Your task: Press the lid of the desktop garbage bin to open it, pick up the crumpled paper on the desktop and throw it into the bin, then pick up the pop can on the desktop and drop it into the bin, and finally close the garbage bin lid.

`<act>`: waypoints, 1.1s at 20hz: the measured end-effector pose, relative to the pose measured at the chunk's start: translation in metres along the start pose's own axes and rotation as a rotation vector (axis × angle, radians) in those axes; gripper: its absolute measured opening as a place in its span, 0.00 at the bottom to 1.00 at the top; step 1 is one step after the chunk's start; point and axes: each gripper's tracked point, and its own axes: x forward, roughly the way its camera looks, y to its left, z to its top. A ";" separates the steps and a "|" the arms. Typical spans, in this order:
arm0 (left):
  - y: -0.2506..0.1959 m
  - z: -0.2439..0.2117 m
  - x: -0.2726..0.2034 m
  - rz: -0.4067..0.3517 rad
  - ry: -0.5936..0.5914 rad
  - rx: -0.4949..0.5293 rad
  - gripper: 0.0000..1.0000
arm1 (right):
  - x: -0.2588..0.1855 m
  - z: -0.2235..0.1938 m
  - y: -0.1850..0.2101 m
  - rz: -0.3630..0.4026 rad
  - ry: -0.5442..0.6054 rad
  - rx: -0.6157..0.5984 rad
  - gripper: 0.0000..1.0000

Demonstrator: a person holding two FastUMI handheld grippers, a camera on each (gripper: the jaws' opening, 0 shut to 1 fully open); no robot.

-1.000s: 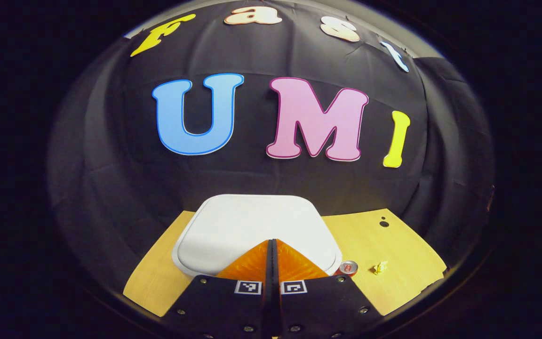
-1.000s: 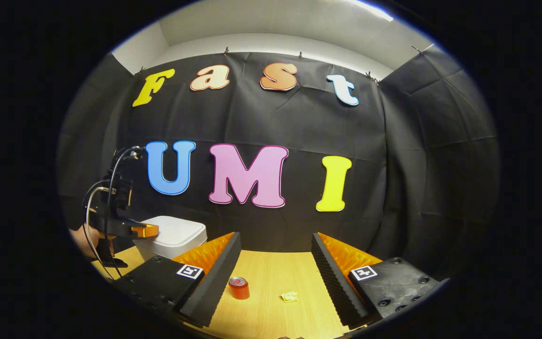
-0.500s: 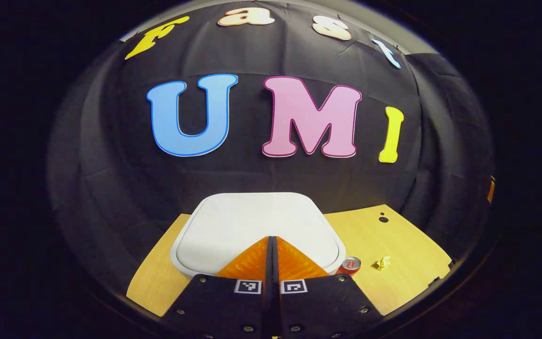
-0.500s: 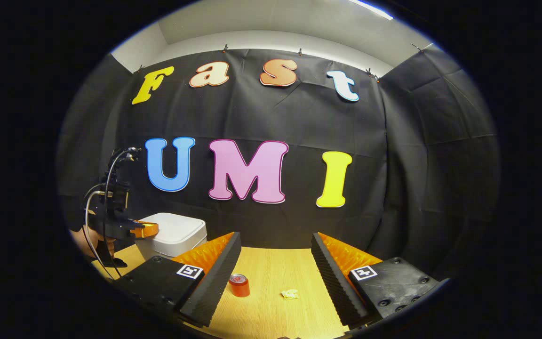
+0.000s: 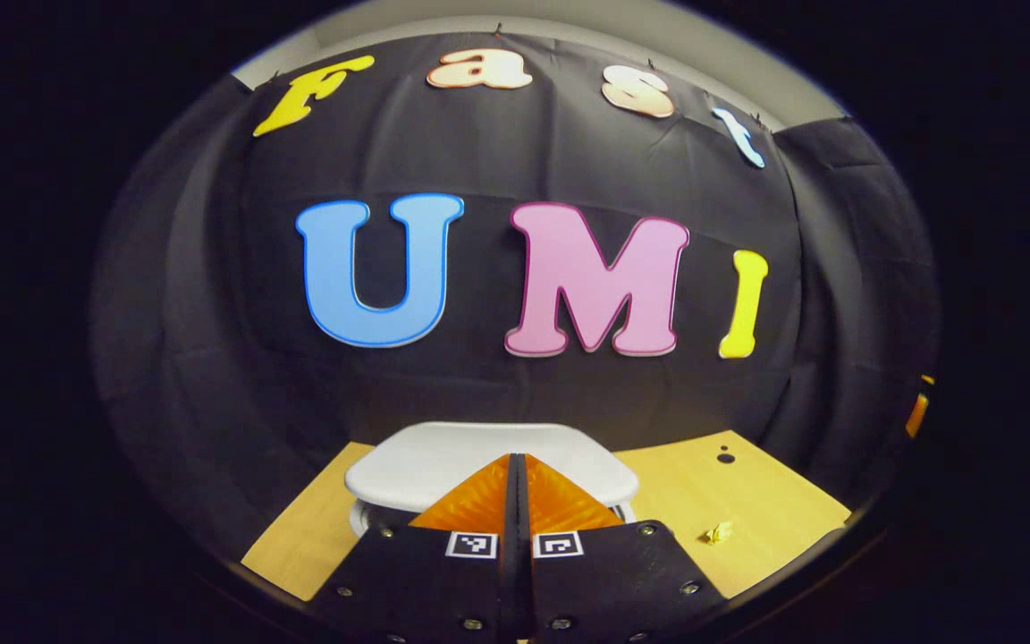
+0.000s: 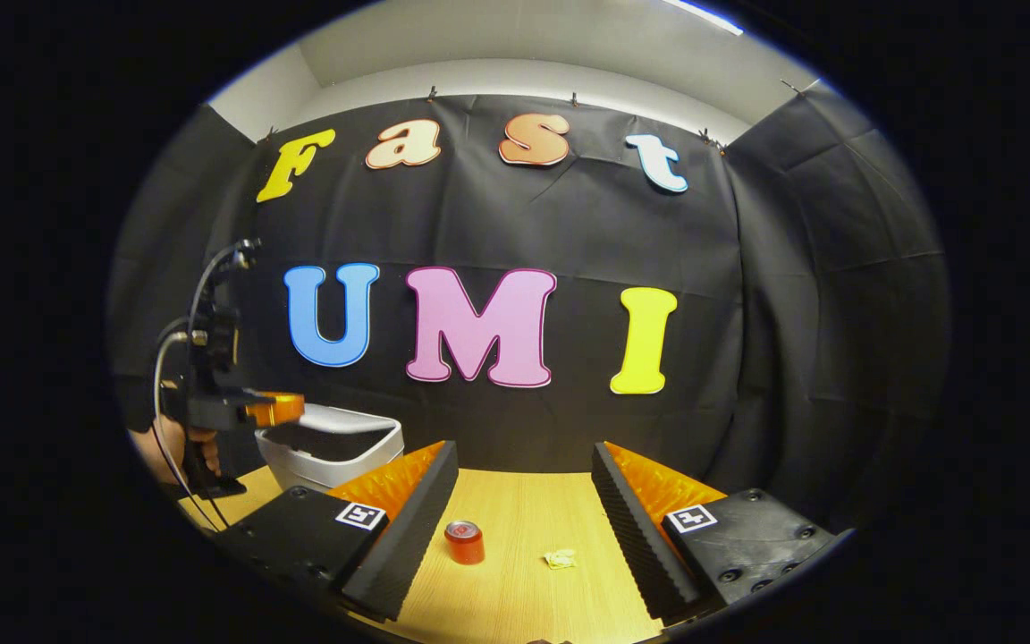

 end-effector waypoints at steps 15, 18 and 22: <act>-0.058 0.033 -0.100 -0.103 -0.186 -0.071 0.93 | -0.001 -0.009 -0.009 -0.014 0.028 -0.013 0.98; -0.067 0.010 -0.107 -0.093 -0.118 -0.056 0.93 | 0.002 -0.015 -0.015 -0.024 0.041 -0.009 0.97; -0.083 -0.004 -0.119 -0.134 -0.101 -0.070 0.93 | 0.005 -0.038 -0.027 -0.052 0.120 -0.013 0.98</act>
